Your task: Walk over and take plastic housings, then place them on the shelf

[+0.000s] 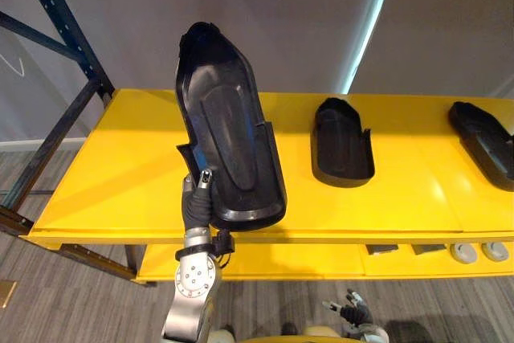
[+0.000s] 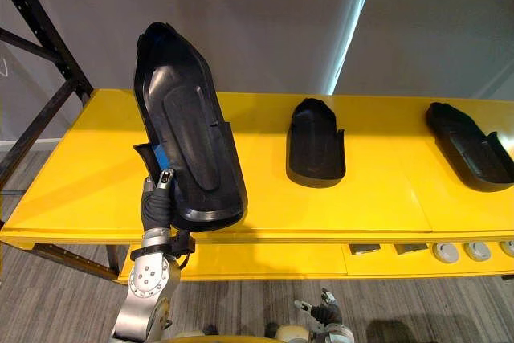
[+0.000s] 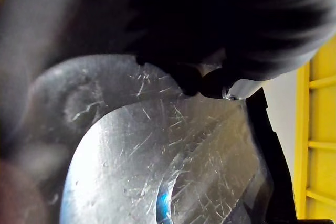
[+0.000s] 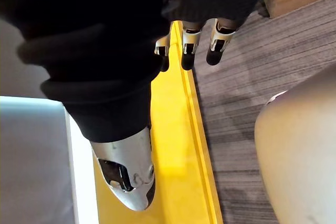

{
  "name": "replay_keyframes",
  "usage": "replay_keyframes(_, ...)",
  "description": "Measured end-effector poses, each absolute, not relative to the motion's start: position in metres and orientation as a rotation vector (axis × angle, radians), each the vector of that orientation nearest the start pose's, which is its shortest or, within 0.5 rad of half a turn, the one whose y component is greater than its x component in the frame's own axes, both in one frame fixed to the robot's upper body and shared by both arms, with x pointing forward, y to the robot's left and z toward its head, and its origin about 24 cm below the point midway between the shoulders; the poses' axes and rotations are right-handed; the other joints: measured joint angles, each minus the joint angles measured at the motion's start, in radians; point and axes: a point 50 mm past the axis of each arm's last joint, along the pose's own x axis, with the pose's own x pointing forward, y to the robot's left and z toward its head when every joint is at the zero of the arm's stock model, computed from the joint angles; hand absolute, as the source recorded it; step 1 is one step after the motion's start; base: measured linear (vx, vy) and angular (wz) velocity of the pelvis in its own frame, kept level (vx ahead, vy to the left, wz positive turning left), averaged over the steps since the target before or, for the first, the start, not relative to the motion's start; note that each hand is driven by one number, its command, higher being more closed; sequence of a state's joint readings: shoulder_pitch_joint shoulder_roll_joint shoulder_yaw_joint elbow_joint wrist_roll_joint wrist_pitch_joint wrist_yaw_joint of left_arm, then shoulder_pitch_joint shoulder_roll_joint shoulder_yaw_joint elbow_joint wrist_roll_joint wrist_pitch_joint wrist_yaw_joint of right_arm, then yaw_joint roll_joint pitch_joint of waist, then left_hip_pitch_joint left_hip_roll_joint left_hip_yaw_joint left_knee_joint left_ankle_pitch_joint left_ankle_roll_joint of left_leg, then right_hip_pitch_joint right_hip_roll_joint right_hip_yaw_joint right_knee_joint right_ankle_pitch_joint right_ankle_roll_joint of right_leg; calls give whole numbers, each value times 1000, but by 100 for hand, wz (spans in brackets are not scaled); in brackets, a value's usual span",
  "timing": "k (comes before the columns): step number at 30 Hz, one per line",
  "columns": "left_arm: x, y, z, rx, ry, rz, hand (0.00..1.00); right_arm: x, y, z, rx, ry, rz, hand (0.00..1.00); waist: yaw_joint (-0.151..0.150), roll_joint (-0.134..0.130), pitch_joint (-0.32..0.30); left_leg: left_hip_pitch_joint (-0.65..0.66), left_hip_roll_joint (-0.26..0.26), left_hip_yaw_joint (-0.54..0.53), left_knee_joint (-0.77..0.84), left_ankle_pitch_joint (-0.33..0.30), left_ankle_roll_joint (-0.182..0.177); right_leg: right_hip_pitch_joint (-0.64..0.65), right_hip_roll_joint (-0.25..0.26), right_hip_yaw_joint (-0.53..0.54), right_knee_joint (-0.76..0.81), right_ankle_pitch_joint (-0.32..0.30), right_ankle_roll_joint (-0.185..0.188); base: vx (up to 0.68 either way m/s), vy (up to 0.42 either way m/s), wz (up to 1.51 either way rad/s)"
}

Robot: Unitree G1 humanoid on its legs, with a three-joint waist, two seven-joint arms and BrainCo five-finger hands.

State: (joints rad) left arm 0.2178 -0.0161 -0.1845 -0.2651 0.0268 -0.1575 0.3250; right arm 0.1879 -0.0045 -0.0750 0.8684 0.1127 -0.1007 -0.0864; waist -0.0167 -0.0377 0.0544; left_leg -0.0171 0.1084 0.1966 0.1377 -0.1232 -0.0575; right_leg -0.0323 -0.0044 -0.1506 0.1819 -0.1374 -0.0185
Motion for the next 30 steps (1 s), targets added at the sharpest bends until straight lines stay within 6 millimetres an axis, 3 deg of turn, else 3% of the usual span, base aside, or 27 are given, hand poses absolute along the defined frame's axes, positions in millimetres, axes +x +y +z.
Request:
replay_keyframes(6, 215, 142, 64, 63, -178, 248, 100, 89, -174, -152, 100, 966, -273, 0, 3, 4, -34, 40, -10, 15, -52, 19, 5, 47, 2, 12, -79, 34, 13, 57, 32, -5)
replay_keyframes(9, 236, 157, 52, 175, -119, 277, 100, 91, -174, -152, 97, 964, -265, 0, 0, 9, -45, 78, -22, 19, -140, 70, 6, 57, 3, 15, -127, 66, 16, 27, 21, 0)
replay_keyframes(15, 251, 192, 34, 321, -7, 390, 100, 95, -175, -152, 74, 959, -227, 0, -23, 14, -45, 80, -23, 27, -211, 122, 3, 42, 18, 38, -185, 124, 8, -62, -5, -11)
replay_keyframes(19, 254, 203, 21, 358, 75, 433, 100, 96, -176, -152, 68, 956, -218, 0, -30, 18, -43, 76, -25, 27, -232, 141, 5, 36, 21, 44, -211, 151, 5, -102, -8, -8)
replay_keyframes(28, 264, 224, 15, 359, 140, 518, 100, 96, -179, -151, 60, 960, -210, 0, -34, 25, -39, 59, -35, 24, -240, 151, -4, 27, 21, 46, -244, 171, 14, -48, 0, 0)
replay_keyframes(29, 265, 225, 15, 360, 144, 523, 0, 96, -179, -151, 60, 961, -210, 0, -35, 25, -39, 58, -35, 24, -240, 151, -4, 27, 21, 47, -247, 173, 15, 0, 0, 0)
replay_keyframes(30, 268, 227, 16, 364, 146, 527, 0, 96, -180, -151, 60, 961, -210, 0, -35, 25, -39, 56, -36, 24, -240, 152, -4, 28, 20, 47, -254, 176, 16, 32, 10, -2)
